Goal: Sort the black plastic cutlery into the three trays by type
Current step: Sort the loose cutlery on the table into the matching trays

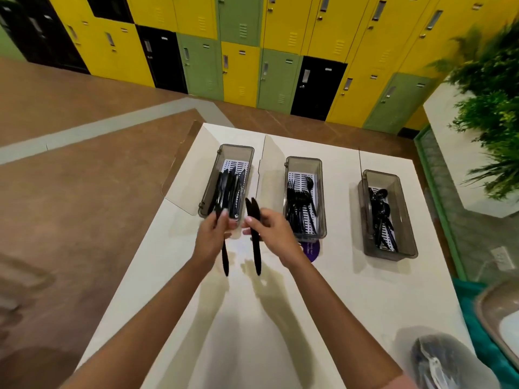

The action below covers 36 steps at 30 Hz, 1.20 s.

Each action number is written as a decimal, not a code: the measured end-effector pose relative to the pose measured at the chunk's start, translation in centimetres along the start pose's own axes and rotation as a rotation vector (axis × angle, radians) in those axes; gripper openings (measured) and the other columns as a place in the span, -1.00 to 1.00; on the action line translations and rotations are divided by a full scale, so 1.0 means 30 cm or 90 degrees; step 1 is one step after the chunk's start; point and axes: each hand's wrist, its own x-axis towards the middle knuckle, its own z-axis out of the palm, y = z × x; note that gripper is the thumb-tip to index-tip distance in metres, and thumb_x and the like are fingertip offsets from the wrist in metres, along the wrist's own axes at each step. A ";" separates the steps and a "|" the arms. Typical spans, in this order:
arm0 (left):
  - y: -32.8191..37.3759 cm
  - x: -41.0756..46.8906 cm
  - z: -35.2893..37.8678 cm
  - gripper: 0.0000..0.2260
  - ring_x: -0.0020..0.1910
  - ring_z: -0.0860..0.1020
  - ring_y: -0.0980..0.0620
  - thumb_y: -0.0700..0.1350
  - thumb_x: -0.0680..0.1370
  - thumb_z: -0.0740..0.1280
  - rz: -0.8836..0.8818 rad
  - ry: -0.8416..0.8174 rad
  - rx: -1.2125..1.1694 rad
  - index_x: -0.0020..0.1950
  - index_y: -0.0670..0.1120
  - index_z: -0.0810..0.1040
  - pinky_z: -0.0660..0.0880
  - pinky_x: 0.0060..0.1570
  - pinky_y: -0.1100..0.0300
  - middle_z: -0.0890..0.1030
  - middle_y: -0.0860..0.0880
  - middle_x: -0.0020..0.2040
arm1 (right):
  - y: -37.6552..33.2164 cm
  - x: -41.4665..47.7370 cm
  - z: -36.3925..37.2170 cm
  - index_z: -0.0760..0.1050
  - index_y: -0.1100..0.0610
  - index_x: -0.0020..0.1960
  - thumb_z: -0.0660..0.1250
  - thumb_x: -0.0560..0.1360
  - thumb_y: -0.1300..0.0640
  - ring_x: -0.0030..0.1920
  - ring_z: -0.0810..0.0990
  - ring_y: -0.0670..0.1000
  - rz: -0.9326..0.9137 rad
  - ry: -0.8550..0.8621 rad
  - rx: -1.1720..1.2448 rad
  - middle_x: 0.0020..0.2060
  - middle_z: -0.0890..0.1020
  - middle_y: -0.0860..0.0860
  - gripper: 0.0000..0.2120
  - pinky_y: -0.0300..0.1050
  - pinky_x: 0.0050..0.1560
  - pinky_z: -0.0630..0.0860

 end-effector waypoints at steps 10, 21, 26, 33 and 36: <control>0.233 0.400 -0.105 -0.91 -0.23 0.58 -0.08 -0.10 0.51 0.40 0.083 0.017 0.122 -0.17 -0.07 0.64 0.55 -0.07 -0.07 0.66 -0.01 -0.29 | -0.198 0.409 0.127 0.49 0.17 -0.02 0.18 0.62 0.15 -0.08 0.69 0.11 -0.052 0.159 -0.041 -0.13 0.68 0.12 -0.85 0.09 0.08 0.57; 0.159 0.534 -0.049 -0.86 0.00 0.57 -0.26 -0.28 0.48 0.37 0.014 -0.104 0.595 0.00 -0.30 0.54 0.44 -0.10 0.02 0.59 -0.30 0.01 | -0.049 0.540 0.209 0.38 0.31 0.24 0.14 0.55 0.35 0.13 0.55 0.24 0.182 0.131 -0.247 0.15 0.55 0.24 -0.74 -0.05 -0.03 0.44; 0.177 0.443 -0.054 -0.85 -0.12 0.47 -0.19 -0.35 0.51 0.18 0.080 -0.045 0.589 0.00 -0.26 0.51 0.34 -0.19 0.06 0.55 -0.26 0.03 | -0.105 0.463 0.194 0.38 0.29 0.25 0.12 0.53 0.39 0.04 0.55 0.19 0.112 0.110 -0.301 0.14 0.55 0.23 -0.70 -0.04 -0.07 0.46; 0.134 0.175 -0.027 -0.63 0.09 0.52 -0.14 -0.40 0.52 0.22 0.208 0.056 0.475 0.30 -0.14 0.43 0.48 0.00 0.02 0.45 -0.15 0.20 | -0.108 0.139 0.095 0.44 0.16 0.25 0.08 0.63 0.28 -0.13 0.62 -0.03 -0.076 0.108 -0.159 0.00 0.60 0.07 -0.74 -0.13 -0.04 0.60; 0.082 0.058 0.041 -0.66 0.13 0.50 -0.15 -0.41 0.51 0.25 0.297 0.007 0.459 0.28 -0.21 0.45 0.48 0.05 0.05 0.45 -0.20 0.19 | -0.044 -0.024 0.006 0.46 0.15 0.20 0.13 0.62 0.27 -0.17 0.61 -0.14 -0.086 0.145 -0.167 -0.01 0.61 0.05 -0.78 -0.27 -0.12 0.58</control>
